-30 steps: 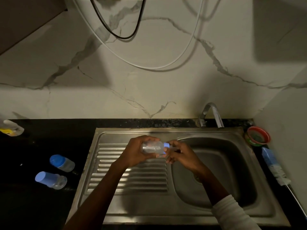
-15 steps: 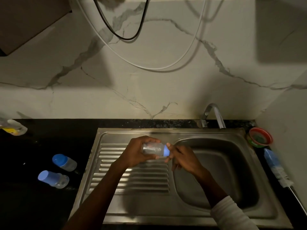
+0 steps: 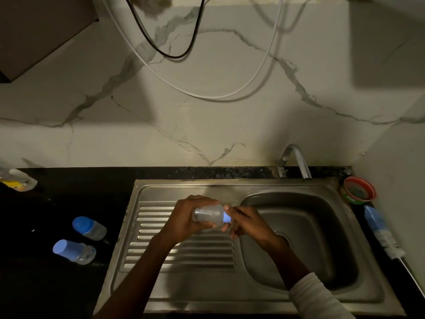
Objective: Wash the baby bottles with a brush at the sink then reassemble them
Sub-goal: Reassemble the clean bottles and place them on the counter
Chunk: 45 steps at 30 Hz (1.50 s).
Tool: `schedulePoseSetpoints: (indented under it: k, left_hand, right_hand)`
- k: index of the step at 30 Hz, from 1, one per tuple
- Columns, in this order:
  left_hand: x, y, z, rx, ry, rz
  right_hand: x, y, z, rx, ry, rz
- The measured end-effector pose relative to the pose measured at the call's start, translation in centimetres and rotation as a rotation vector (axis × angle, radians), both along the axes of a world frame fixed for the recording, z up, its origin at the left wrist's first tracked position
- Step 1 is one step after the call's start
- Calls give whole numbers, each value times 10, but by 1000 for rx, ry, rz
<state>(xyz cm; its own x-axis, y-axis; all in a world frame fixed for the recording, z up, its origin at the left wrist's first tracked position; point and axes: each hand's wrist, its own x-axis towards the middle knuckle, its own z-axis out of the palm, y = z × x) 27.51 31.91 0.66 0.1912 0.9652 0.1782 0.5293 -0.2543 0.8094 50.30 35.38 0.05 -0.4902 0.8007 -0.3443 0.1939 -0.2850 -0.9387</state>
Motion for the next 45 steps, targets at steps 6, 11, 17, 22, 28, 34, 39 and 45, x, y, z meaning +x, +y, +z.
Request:
schedulePoseSetpoints:
  k: [6,11,17,22,28,34,39,45]
  left_hand:
    - [-37,-13,-12,-98,97,198]
    - [-87,-30,-9,-75,168,447]
    - [-127,-48,-1,-96,168,449]
    - [-154,-55,-7,-193,169,405]
    - [-173,-45,-20,-208,164,346]
    - [-172,-10,13,-360,329,226]
    - [-149,45,143,8,-1,320]
    - [-111,53,167,-226,-1353,-13]
  right_hand:
    - [-36,17,-29,292,-405,-12]
    - [-87,33,-42,611,-725,229]
    - [-155,33,-51,721,-884,376]
    - [-172,21,-84,602,-950,426]
    - [-171,26,-111,515,-859,277]
    - [-126,64,-33,429,-637,118]
    - [-85,107,162,448,-8,-137]
    - [-25,55,206,-34,1307,-61]
